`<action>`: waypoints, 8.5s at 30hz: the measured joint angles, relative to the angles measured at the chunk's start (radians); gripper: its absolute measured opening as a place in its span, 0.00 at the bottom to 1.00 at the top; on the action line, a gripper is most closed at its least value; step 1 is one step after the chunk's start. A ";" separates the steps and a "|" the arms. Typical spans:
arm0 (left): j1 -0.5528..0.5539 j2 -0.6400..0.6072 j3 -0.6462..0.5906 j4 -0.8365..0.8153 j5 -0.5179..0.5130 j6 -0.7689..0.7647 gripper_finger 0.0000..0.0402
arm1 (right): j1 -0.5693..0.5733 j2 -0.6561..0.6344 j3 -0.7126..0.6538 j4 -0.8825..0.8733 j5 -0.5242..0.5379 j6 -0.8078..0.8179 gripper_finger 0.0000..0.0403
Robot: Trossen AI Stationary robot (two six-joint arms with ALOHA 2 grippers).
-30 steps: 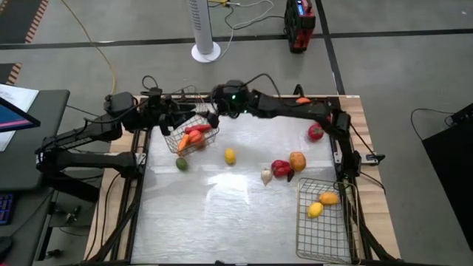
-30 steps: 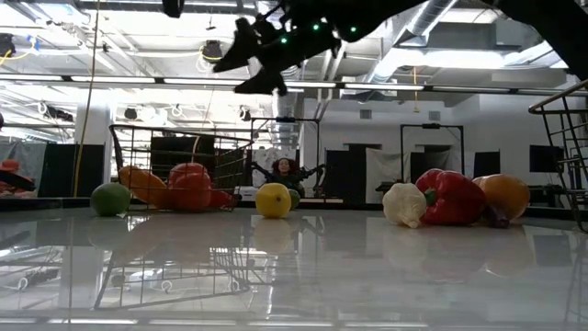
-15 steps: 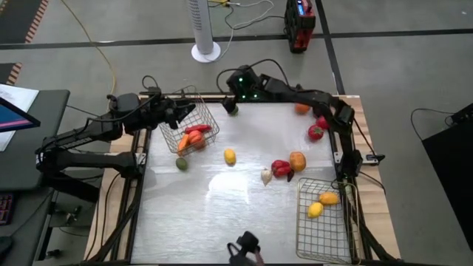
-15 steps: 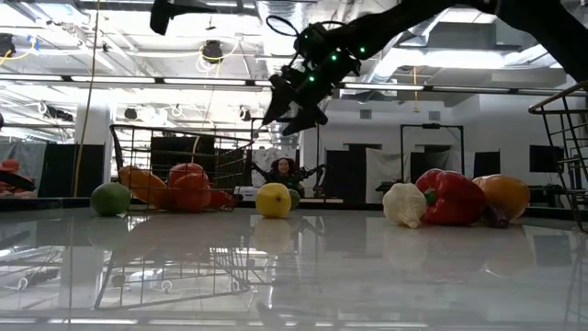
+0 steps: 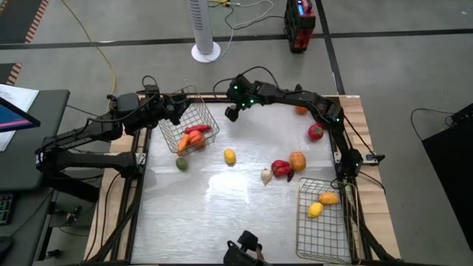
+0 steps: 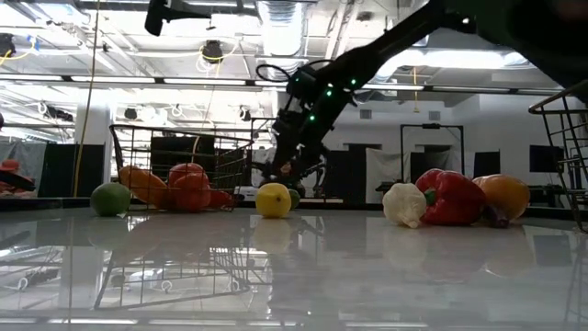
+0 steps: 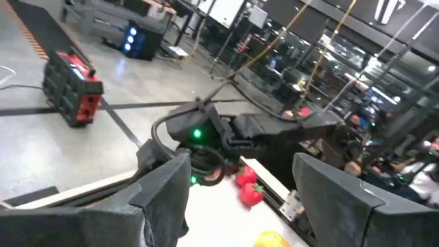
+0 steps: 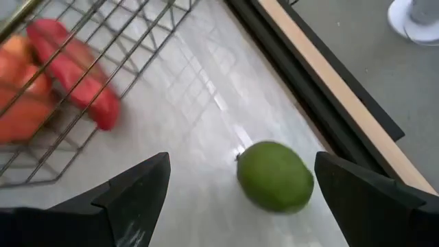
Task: Sort produce into baskets
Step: Put the top lime into the bottom wire basket, then put the bell pepper into the top wire basket, then put the lemon into the bottom wire basket
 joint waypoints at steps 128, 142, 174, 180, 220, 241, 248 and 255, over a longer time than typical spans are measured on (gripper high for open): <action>-0.001 0.000 0.000 -0.311 0.056 0.105 0.61 | 0.471 -0.313 -0.447 -0.811 0.064 -0.251 0.98; -0.001 -0.001 0.000 -0.329 0.096 0.111 0.61 | 0.460 -0.321 -0.447 -0.718 0.060 -0.244 0.86; -0.021 -0.082 0.000 0.080 0.200 0.153 0.61 | 0.327 -0.202 -0.060 0.354 0.075 0.043 0.87; -0.023 -0.074 0.000 0.073 0.200 0.110 0.61 | 0.302 -0.132 0.015 0.268 0.041 0.090 0.94; -0.023 -0.072 0.000 -0.196 0.228 0.062 0.61 | 0.402 -0.149 -0.285 0.019 0.061 0.359 0.89; -0.023 -0.072 0.000 -0.196 0.226 0.050 0.61 | 0.405 -0.134 -0.385 0.143 0.111 0.264 0.68; -0.023 -0.072 0.000 -0.196 0.226 0.040 0.61 | 0.401 -0.216 -0.340 -0.044 0.048 0.196 0.64; -0.023 -0.071 0.000 -0.196 0.206 0.040 0.61 | 0.409 -0.387 -0.263 -0.387 -0.131 0.109 0.63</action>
